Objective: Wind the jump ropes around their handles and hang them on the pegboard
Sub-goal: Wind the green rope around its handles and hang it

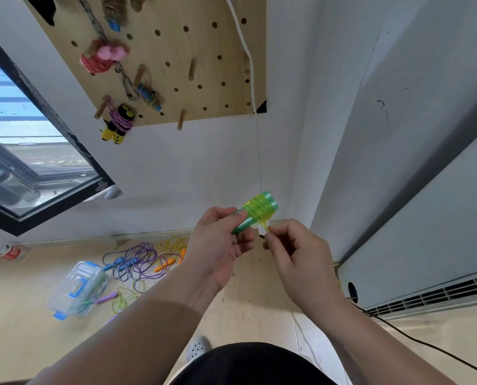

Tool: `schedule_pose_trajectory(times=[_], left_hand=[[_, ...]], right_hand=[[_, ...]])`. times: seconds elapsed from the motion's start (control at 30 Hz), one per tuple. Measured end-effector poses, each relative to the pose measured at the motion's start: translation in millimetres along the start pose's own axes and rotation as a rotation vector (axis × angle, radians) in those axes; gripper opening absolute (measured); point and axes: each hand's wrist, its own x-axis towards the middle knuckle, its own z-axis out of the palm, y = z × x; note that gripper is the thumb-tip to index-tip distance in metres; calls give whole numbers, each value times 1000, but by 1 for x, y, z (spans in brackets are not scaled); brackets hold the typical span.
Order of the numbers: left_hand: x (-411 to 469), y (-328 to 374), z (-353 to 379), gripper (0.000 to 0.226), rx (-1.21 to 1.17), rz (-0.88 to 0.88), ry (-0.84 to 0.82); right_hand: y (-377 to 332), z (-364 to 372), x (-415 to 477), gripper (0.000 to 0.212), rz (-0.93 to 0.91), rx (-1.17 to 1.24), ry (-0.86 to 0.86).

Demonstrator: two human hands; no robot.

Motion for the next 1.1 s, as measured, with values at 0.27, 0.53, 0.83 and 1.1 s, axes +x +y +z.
schedule_pose_trajectory(times=[0.27, 0.53, 0.83, 1.1], left_hand=[[-8, 4, -2, 14, -67, -51, -210], [-14, 11, -18, 12, 284, -123, -422], [-4, -1, -32, 16, 793, -22, -379], [19, -9, -29, 20, 990, 192, -192]], right_hand=[[17, -16, 15, 9, 258, 537, -287], [34, -38, 45, 19, 123, 180, -685], [20, -42, 80, 10, -1, -253, -928], [-1, -12, 63, 19, 22, -422, -629]])
